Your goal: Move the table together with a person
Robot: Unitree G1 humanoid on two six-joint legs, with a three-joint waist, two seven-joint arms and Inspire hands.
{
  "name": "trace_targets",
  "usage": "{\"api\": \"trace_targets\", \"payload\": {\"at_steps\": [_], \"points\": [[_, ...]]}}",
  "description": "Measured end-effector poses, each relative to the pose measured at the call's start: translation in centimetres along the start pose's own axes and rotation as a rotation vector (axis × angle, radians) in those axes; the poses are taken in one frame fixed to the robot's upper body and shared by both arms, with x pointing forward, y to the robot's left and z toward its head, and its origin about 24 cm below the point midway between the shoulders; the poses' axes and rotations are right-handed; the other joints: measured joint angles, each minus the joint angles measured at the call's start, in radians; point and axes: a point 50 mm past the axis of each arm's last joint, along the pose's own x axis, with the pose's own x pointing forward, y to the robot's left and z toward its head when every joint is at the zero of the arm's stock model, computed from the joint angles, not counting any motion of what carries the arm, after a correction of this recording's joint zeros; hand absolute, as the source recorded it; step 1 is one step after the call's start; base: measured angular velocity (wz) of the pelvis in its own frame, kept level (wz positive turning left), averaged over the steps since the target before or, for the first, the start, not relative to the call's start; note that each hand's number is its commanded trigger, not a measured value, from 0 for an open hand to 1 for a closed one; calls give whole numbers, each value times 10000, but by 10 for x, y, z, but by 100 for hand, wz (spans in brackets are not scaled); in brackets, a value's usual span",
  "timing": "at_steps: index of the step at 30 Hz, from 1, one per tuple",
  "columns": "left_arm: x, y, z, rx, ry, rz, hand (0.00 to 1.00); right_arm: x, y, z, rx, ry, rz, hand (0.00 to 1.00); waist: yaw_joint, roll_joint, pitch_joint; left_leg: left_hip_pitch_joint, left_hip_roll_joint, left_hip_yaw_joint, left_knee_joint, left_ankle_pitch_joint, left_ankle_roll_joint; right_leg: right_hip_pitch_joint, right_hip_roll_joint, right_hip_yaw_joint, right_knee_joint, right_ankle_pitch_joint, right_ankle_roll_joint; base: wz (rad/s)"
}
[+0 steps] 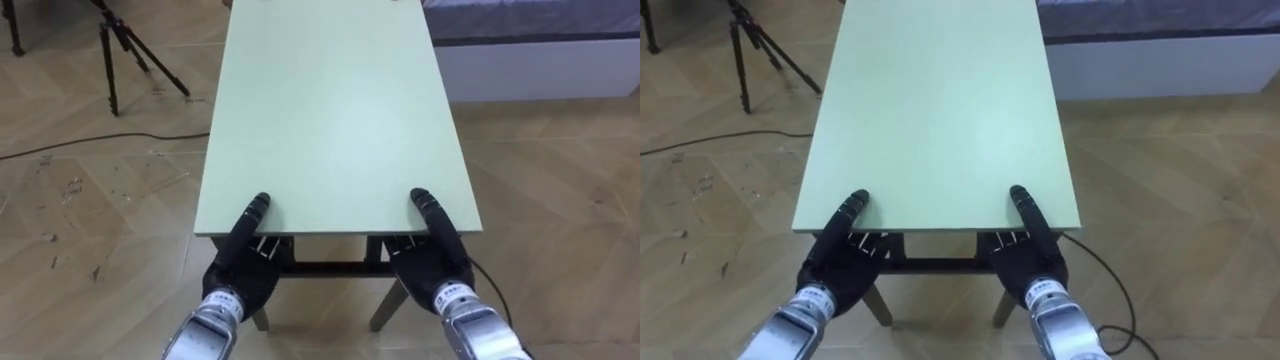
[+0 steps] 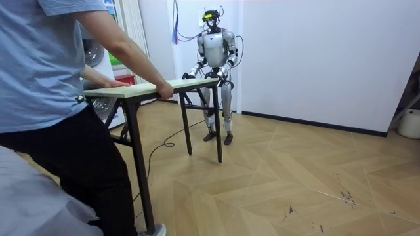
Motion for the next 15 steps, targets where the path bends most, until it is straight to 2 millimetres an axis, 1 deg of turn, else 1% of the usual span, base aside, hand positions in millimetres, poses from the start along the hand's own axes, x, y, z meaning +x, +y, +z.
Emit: {"api": "trace_targets", "payload": {"at_steps": [3,7,11,13,15], "points": [[-6,-1,-1,3,-47,-110,100,-10,0,-2,16,-68,179,100,10,-7,4,-19,0,-7,-49,0,0,-31,10,27,4,0,0,1],[-6,-1,-4,80,64,-148,100,-14,-4,-2,47,-285,214,100,58,-51,13,-40,4,-1,-66,0,0,-54,3,19,7,0,0,0],[-7,-1,-4,62,33,-271,100,-15,-5,-2,-14,-349,453,100,69,-243,-3,-214,3,-3,-66,0,0,-229,9,-21,-8,0,0,0],[-10,2,-7,19,-44,-219,100,-16,-7,-4,-175,-391,500,100,4,-311,-28,-209,-4,-5,-58,-1,-1,-211,19,-41,-8,1,0,2],[-13,2,-10,10,-36,-284,100,-20,-9,-4,-229,-532,614,100,-6,-354,-8,-218,-3,-6,-63,-1,-1,-202,19,-39,-8,1,0,6]]}}
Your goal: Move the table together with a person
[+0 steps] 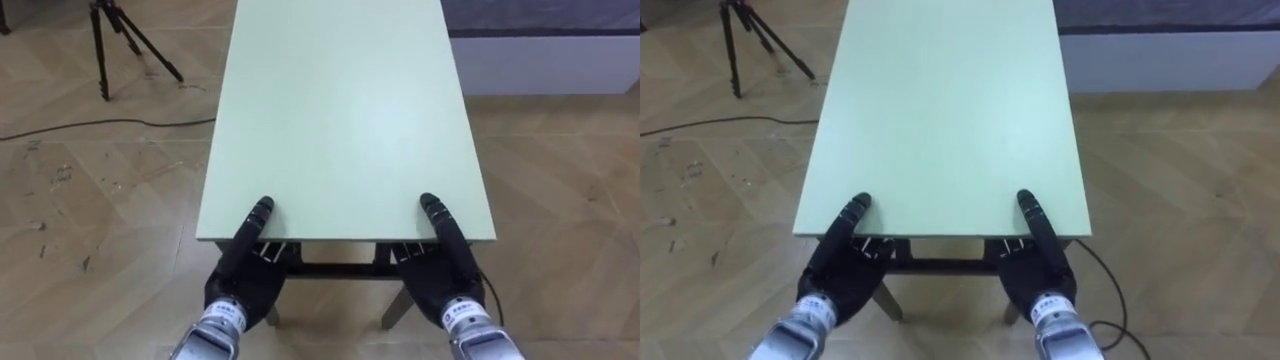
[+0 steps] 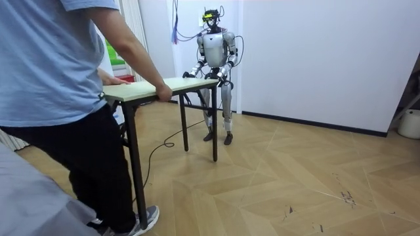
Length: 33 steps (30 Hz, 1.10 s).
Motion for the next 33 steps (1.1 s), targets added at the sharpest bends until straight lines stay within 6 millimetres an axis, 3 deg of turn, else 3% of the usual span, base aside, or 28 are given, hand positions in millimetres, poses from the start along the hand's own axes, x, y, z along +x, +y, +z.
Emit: {"api": "trace_targets", "payload": {"at_steps": [12,17,18,19,20,21,22,23,24,25,26,27,29,30,32,33], "points": [[-4,-3,-6,-28,-501,-277,100,-3,4,-3,-202,-354,295,100,-220,-83,52,293,11,4,-163,0,0,202,26,11,7,-1,0,0],[-5,-7,-4,138,-622,-489,100,-4,5,-5,-44,-366,524,100,-28,-166,101,277,82,-150,-145,1,1,-100,25,28,422,-36,2,-12],[-5,-7,-4,150,-663,-522,100,-4,4,-6,-11,-335,517,100,42,-161,141,382,189,-819,-117,0,-1,-701,135,54,1271,-413,-123,-31],[-6,-6,-3,195,-709,-538,100,-4,4,-8,44,-261,519,100,92,-172,137,405,273,-1247,-97,-8,-2,-911,395,233,1130,-547,-314,-40],[-8,-4,2,271,-951,-636,100,-4,6,-13,93,-100,609,100,239,-209,144,273,430,-1519,95,-57,-79,-1235,941,561,-213,-98,-819,-17],[-9,-4,3,337,-996,-726,100,-5,6,-14,153,-119,718,100,296,-333,190,79,371,-1465,642,-313,-460,-1452,975,356,-966,1259,-1182,5],[-9,-3,2,342,-934,-670,100,-6,4,-13,138,-164,701,100,288,-276,192,35,403,-1368,993,-619,-666,-1537,863,160,-647,1501,-905,32],[-9,-1,-2,294,-795,-562,100,-8,0,-12,162,-218,575,100,250,-70,210,-81,714,-838,1630,-923,-850,-1518,1017,230,-240,1332,-992,26],[-11,1,-1,322,-817,-558,100,-8,-1,-14,204,-169,545,100,269,-102,223,-370,947,-309,2005,-962,-933,-1518,1085,639,-113,1318,-1008,30],[-11,0,-1,345,-819,-593,100,-9,-2,-14,244,-199,582,100,173,-92,221,-524,1129,-124,2029,-978,-962,-1543,1136,854,-76,1301,-981,53],[-10,-3,-2,385,-772,-699,100,-11,-5,-13,404,-285,653,100,50,-80,203,-642,1330,83,2135,-1055,-1061,-1777,1244,1075,279,1107,-829,50],[-11,-3,-1,464,-746,-796,100,-12,-6,-13,472,-239,641,100,94,-204,195,-690,1401,420,2242,-1072,-1036,-2077,1322,994,827,861,-905,24],[-13,0,-2,426,-633,-715,100,-14,-8,-13,432,-123,568,100,413,-224,187,-769,1405,432,2856,-1050,-1064,-2079,1361,545,1038,727,-1109,-43],[-15,1,-2,240,-606,-695,100,-14,-8,-12,364,-82,607,100,497,-191,144,-977,1415,213,3248,-1012,-1130,-1993,1276,396,854,595,-1310,-47],[-15,1,-2,162,-602,-700,100,-13,-6,-11,246,-73,737,100,533,-110,93,-1260,1368,-263,3552,-897,-1347,-2078,1205,249,549,592,-1422,-9],[-15,1,-3,142,-572,-677,100,-13,-7,-9,154,-64,748,100,532,-41,88,-1367,1620,-280,4565,-781,-1353,-2047,1215,-10,480,542,-1557,0]]}}
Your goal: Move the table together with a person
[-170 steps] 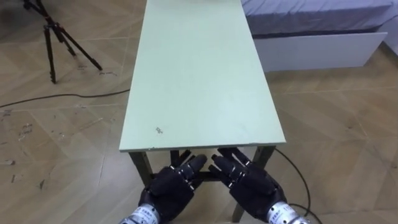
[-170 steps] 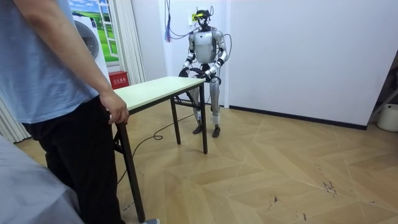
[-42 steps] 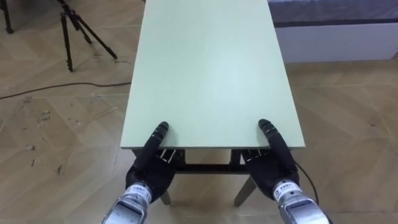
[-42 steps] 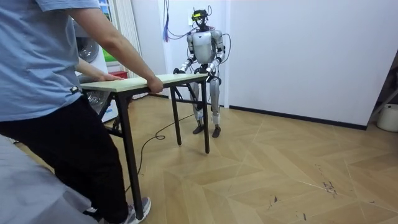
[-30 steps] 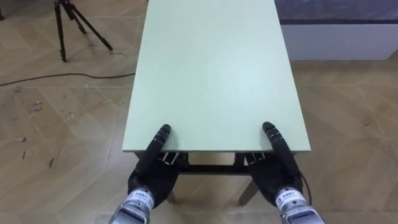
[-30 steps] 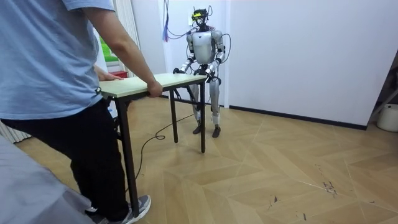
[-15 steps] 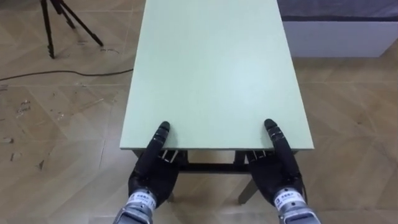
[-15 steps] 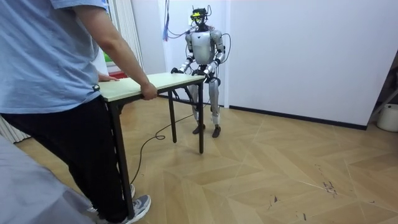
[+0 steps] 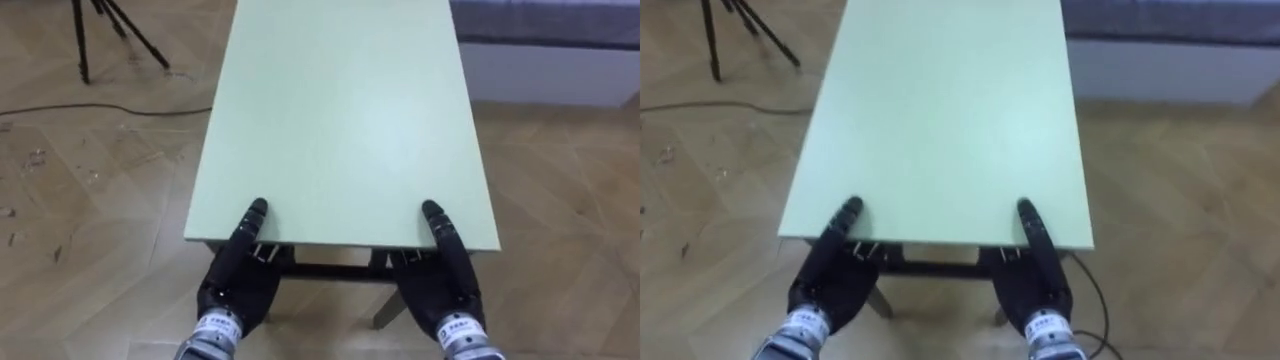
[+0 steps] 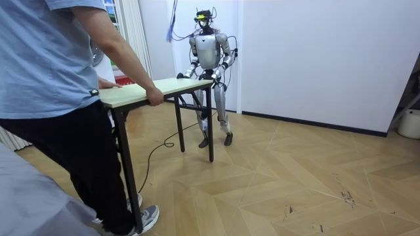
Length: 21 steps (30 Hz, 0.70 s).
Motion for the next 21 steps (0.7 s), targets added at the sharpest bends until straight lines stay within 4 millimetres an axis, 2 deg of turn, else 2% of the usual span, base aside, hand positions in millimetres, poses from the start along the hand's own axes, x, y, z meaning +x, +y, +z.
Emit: {"api": "trace_targets", "payload": {"at_steps": [1,2,3,5,7,8,9,10,12,13,14,15,16,18,19,20,21], "points": [[-1,1,-1,-44,25,47,100,0,-1,0,-14,3,-19,100,12,59,-35,36,224,17,767,110,16,42,62,-96,51,-46,-69,15],[-1,1,-3,-174,92,38,100,-1,-1,1,-19,-68,-17,100,-110,179,-101,263,657,-84,1677,198,-85,124,153,-289,108,-111,-164,39],[0,-1,-2,-282,103,-20,100,0,1,3,-84,-88,109,100,-359,231,-98,640,883,-320,1766,375,-129,37,144,-490,201,-144,-196,48],[2,-5,-1,-302,42,-177,100,3,6,6,-228,-105,340,100,-520,300,-95,1189,1061,-426,1374,533,-217,-389,130,-562,472,-143,-219,29],[6,-10,1,-326,21,-389,100,7,12,10,-340,-181,557,100,-646,453,-77,1614,1027,-621,499,486,-249,-854,22,-770,783,-127,-237,24],[9,-14,3,-345,-28,-534,100,11,17,11,-356,-214,740,100,-812,552,-73,1826,977,-611,-335,441,-288,-1215,-59,-911,968,-81,-228,22],[12,-19,5,-312,-127,-705,100,14,22,12,-365,-291,920,100,-894,627,-69,1876,876,-639,-1235,364,-310,-1594,-119,-1036,1045,58,-225,21],[14,-21,7,-274,-190,-802,100,16,24,13,-357,-330,1010,100,-926,639,-63,1865,766,-676,-1698,279,-346,-1803,-190,-1077,1075,143,-214,20],[21,-30,11,-113,-276,-1073,100,20,32,17,-321,-446,1297,100,-1102,703,-53,1792,466,-566,-3239,-209,-312,-2515,-481,-1165,1142,646,-83,19],[23,-31,12,-103,-289,-1128,100,21,33,18,-323,-471,1370,100,-1128,703,-53,1789,361,-503,-3602,-276,-340,-2669,-582,-1142,1075,833,-38,13],[26,-34,11,-85,-247,-1213,100,22,35,21,-342,-567,1468,100,-1182,707,-54,1825,56,-500,-4288,-370,-261,-2927,-832,-1119,1022,1140,94,21],[29,-35,9,-79,-173,-1181,100,22,32,24,-318,-607,1407,100,-1321,694,-50,1831,-310,-439,-4675,-478,-66,-3052,-1120,-1105,977,1416,240,27],[30,-33,7,-39,-101,-1111,100,21,29,24,-318,-612,1313,100,-1366,678,-53,1829,-451,-365,-4743,-524,18,-3049,-1266,-1084,925,1550,321,26],[26,-24,2,-27,55,-825,100,15,20,21,-287,-547,1022,100,-1473,375,-74,1599,-1221,64,-4389,-593,379,-2960,-1774,-693,409,2327,625,1],[24,-22,1,-66,77,-762,100,14,18,20,-306,-519,958,100,-1467,296,-79,1530,-1391,220,-4278,-598,497,-2894,-1843,-499,154,2609,713,-21],[20,-16,-1,-159,140,-621,100,11,14,19,-364,-436,834,100,-1505,183,-95,1379,-1710,581,-4071,-638,776,-2680,-2019,-312,-500,3219,874,-16],[18,-13,-2,-215,153,-546,100,10,12,18,-438,-325,770,100,-1677,-26,-83,1110,-2075,770,-3689,-665,1032,-2470,-2259,-69,-1242,3907,1121,-9]]}}
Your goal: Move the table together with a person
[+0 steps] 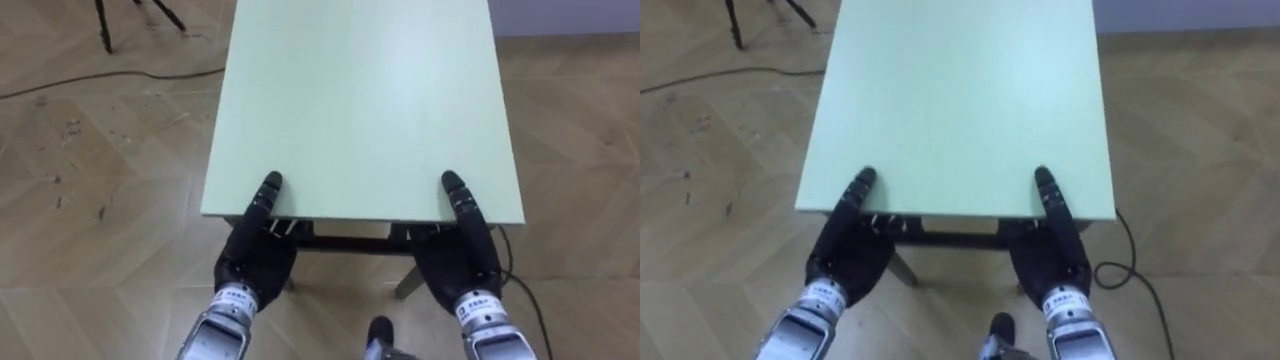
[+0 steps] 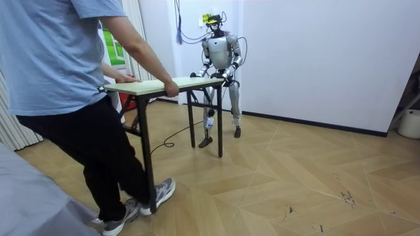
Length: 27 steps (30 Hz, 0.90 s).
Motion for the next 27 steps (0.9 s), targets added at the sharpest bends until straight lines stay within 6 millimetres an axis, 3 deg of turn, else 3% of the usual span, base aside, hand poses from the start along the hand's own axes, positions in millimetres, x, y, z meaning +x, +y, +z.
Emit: {"api": "trace_targets", "payload": {"at_steps": [1,2,3,4,5,6,7,8,9,11,12,13,14,15,16,17,18,19,20,21,23,24,27], "points": [[-1,1,-1,-71,22,47,100,-1,-1,0,-9,48,-39,100,-25,-72,-15,-185,-129,110,223,-38,166,108,-98,130,-392,409,259,-4],[-2,3,-2,-127,71,120,100,-1,-2,0,-40,85,-84,100,-32,-96,29,-523,-30,566,760,-141,401,122,-190,185,-358,736,680,11],[-1,6,-5,-157,206,245,100,-3,-6,1,-40,93,-260,100,-168,70,125,-620,352,1298,1086,-167,456,-28,-183,59,1291,-345,531,31],[-2,6,-6,-123,320,274,100,-6,-10,0,53,49,-407,100,-268,108,121,-619,533,1557,1087,-138,460,-133,-206,63,2501,-1274,399,69],[-2,6,-9,124,536,228,100,-14,-17,-1,447,-88,-572,100,-280,2,101,-614,691,1837,995,85,490,-209,-290,36,4835,-2841,477,71],[-2,6,-10,268,591,206,100,-19,-20,-1,717,-153,-685,100,-247,-207,28,-623,694,2324,874,239,528,-67,-417,167,6873,-3979,486,57],[-2,5,-11,350,610,201,100,-20,-20,-1,769,-163,-700,100,-245,-265,22,-635,693,2591,876,288,566,171,-471,230,7583,-4354,504,27],[-2,5,-12,322,642,181,100,-20,-20,0,726,-213,-677,100,-202,-301,15,-625,638,3148,919,334,646,902,-604,269,8497,-4828,482,-14],[-2,4,-13,254,629,149,100,-20,-19,1,616,-226,-613,100,50,-306,17,-715,552,3464,1035,306,735,1755,-738,365,8626,-5121,520,-38],[-2,2,-9,223,458,6,100,-17,-14,0,541,-140,-422,100,425,-415,37,-1048,495,3607,1403,226,876,2861,-1068,517,8026,-5325,755,-80],[-3,3,-3,226,276,20,100,-13,-10,-3,465,3,-369,100,643,-471,80,-1343,494,3065,1794,220,909,3233,-975,591,7208,-5599,1084,-80],[-3,5,-1,267,216,76,100,-11,-9,-7,444,136,-400,100,722,-526,145,-1608,526,2554,2256,274,1007,3388,-676,566,6813,-5609,1086,-42],[-5,5,-1,297,269,68,100,-13,-11,-10,648,138,-455,100,869,-478,55,-2445,228,1659,2499,340,1143,3693,-324,908,6037,-5594,1086,16],[-4,-5,-3,376,251,-282,100,-14,-7,-5,640,-85,-55,100,706,-257,-76,-3345,-515,1051,1524,1286,1422,3614,-227,1142,5448,-5720,1228,35],[-4,-10,-1,458,161,-496,100,-13,-3,-3,611,-179,201,100,628,-233,-51,-3688,-593,1481,1214,1990,2171,3500,-189,1085,5511,-6001,1401,51],[-4,-15,6,780,71,-726,100,-12,-1,-8,865,-221,298,100,539,-752,-56,-3743,-708,2216,1079,1911,2295,3472,-440,1017,6105,-6379,1545,20],[-1,-16,12,1060,10,-769,100,-11,0,-8,968,-202,271,100,668,-1065,-23,-3866,-717,2608,1032,1860,2378,3664,-413,1151,6064,-6734,1514,11],[-1,-16,13,1085,-32,-768,100,-11,1,-9,952,-143,300,100,692,-1059,-18,-3966,-654,2696,1064,1862,2387,3809,-325,1174,5842,-6852,1464,-25],[-1,-17,14,1080,-69,-801,100,-10,3,-9,900,-167,387,100,859,-924,64,-4063,-485,2785,1109,1873,2406,4104,-132,1134,5211,-6925,1378,-54],[-2,-17,14,1044,-80,-794,100,-9,4,-9,892,-157,413,100,1128,-850,92,-4098,-311,2984,1088,1873,2407,4419,8,1089,4422,-6947,1368,-65],[-2,-16,16,1020,-159,-757,100,-9,4,-9,900,-122,434,100,1489,-836,96,-4222,-180,3220,1107,1941,2444,4734,92,905,3308,-6926,1282,-53],[-3,-15,14,911,-188,-704,100,-7,6,-8,833,-118,495,100,1469,-750,97,-4399,-156,3230,1263,2029,2499,4833,187,894,2700,-7171,970,-24],[-6,-11,13,756,-187,-525,100,-4,4,-8,633,-27,436,100,1465,-543,91,-4668,142,3224,1402,2459,2512,4825,497,953,2203,-7403,911,-11]]}}
